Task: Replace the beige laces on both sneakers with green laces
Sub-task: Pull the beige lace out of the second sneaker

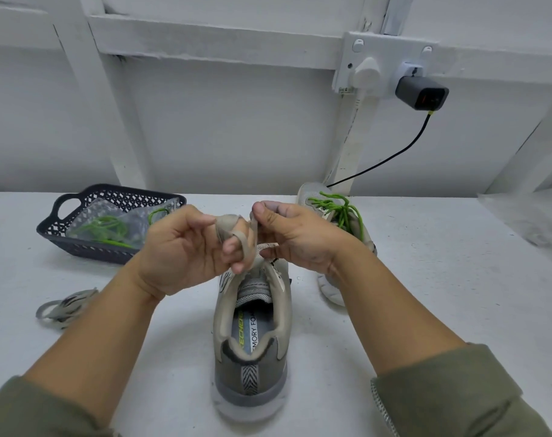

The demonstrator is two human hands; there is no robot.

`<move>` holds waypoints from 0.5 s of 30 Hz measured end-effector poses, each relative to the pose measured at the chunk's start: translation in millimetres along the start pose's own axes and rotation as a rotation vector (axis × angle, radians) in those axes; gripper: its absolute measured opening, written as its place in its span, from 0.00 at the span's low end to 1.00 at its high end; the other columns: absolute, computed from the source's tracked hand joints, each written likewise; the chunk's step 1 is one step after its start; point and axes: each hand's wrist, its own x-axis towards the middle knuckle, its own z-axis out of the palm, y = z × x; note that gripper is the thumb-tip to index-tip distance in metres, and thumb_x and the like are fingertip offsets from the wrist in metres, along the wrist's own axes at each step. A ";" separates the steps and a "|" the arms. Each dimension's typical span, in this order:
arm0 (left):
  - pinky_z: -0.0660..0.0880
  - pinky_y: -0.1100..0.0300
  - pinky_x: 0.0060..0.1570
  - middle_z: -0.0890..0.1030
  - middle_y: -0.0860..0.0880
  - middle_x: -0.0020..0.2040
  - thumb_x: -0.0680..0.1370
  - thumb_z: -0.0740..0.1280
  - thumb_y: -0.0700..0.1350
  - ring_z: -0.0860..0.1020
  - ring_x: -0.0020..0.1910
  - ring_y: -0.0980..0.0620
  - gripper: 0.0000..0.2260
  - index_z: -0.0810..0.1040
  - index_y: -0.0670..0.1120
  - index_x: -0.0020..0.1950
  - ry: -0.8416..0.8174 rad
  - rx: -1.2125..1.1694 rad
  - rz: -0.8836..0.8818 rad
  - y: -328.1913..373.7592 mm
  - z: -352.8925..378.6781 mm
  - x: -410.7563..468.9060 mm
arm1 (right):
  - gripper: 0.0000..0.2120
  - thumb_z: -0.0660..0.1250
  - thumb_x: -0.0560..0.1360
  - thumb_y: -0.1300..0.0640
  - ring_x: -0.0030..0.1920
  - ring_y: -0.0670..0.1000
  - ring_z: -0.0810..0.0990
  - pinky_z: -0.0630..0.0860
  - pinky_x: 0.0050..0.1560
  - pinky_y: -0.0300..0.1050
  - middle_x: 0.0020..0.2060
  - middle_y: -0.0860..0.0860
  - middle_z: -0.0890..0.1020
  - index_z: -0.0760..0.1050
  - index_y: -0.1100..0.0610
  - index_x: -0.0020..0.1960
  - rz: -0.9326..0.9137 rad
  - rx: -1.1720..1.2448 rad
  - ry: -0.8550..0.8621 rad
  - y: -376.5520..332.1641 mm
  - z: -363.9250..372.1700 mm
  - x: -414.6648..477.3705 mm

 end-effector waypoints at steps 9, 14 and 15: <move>0.70 0.57 0.39 0.73 0.45 0.30 0.72 0.57 0.54 0.70 0.32 0.46 0.17 0.74 0.45 0.32 -0.022 0.089 -0.048 -3.8 -3.9 8.4 | 0.14 0.59 0.82 0.53 0.31 0.45 0.63 0.60 0.35 0.41 0.29 0.45 0.70 0.68 0.52 0.37 -0.108 -0.068 0.097 12.3 8.5 -0.8; 0.68 0.56 0.38 0.69 0.48 0.26 0.76 0.49 0.50 0.69 0.30 0.46 0.22 0.71 0.48 0.24 0.245 0.403 -0.100 -7.6 2.3 19.6 | 0.12 0.58 0.82 0.53 0.31 0.47 0.66 0.64 0.32 0.36 0.33 0.53 0.71 0.68 0.52 0.40 -0.144 -0.115 0.208 17.9 8.8 3.0; 0.67 0.55 0.40 0.70 0.48 0.27 0.77 0.49 0.50 0.69 0.32 0.46 0.22 0.71 0.49 0.25 0.272 0.489 -0.078 -9.3 4.4 21.0 | 0.11 0.57 0.82 0.53 0.31 0.49 0.69 0.66 0.32 0.38 0.32 0.54 0.74 0.68 0.53 0.41 -0.155 -0.118 0.225 18.8 9.2 2.7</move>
